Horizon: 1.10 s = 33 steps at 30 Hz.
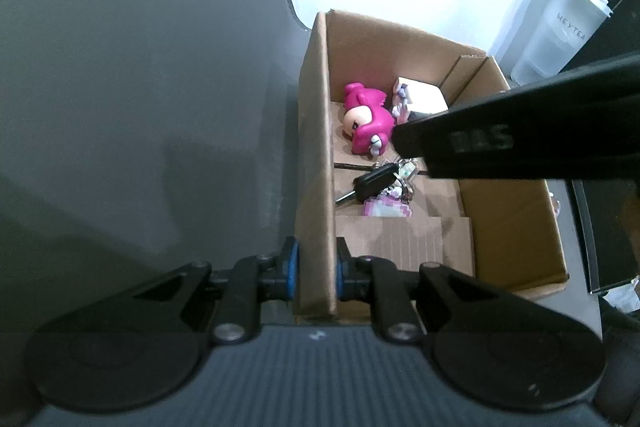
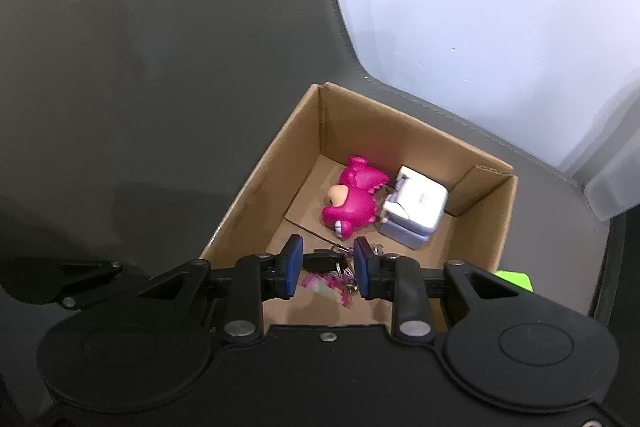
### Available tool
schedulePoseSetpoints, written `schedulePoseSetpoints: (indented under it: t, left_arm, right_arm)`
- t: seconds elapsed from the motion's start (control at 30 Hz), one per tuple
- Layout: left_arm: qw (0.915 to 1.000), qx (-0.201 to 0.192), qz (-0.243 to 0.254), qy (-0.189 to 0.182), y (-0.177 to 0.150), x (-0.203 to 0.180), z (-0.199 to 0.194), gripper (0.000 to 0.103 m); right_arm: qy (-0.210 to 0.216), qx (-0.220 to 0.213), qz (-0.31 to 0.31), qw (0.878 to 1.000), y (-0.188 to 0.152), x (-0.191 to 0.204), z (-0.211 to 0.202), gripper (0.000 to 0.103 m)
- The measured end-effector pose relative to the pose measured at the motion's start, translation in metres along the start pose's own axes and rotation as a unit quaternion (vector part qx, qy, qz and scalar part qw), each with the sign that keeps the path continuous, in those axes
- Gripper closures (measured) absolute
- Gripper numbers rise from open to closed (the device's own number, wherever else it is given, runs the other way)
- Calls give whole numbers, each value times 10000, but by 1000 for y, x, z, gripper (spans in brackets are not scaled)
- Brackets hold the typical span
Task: Organize rigid objects
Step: 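Carry the keys over the box and open the right gripper inside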
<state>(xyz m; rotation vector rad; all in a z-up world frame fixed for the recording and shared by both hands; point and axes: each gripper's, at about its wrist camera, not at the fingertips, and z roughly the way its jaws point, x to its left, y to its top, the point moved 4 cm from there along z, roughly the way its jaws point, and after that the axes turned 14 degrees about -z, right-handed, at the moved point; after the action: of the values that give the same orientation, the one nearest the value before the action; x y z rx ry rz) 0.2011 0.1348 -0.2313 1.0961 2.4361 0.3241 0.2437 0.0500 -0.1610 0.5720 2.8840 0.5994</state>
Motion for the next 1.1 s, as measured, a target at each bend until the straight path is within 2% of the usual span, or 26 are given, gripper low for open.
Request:
schedulePoseSetpoints:
  t: [0.13, 0.2, 0.37, 0.5, 0.57, 0.63, 0.83, 1.1]
  left_arm:
    - [10000, 5, -11, 2, 0, 0, 1, 87]
    - [10000, 14, -40, 2, 1, 0, 1, 87]
    - [10000, 23, -62, 3, 0, 1, 2, 87]
    - [9999, 64, -121, 5, 1, 3, 2, 87]
    - [9999, 70, -123, 6, 1, 3, 3, 87]
    - [9999, 61, -98, 7, 1, 3, 3, 87]
    - [9999, 62, -76, 27, 1, 2, 3, 87]
    - [10000, 40, 11, 67, 0, 0, 3, 88]
  right_arm:
    - [-9, -147, 1, 9999, -2, -3, -17, 73]
    - [-6, -221, 32, 9998, -2, -5, -26, 69]
    - [8, -520, 89, 9986, -3, -13, -50, 47]
    - [16, -759, 184, 9969, -7, -18, -65, 37]
    - [-18, -909, 260, 9955, -11, -22, -76, 27]
    - [-38, -1005, 340, 9943, -15, -26, -83, 22]
    - [-145, -1176, 598, 9912, -33, -41, -101, 15]
    - [-259, -1207, 809, 9891, -62, -56, -117, 14]
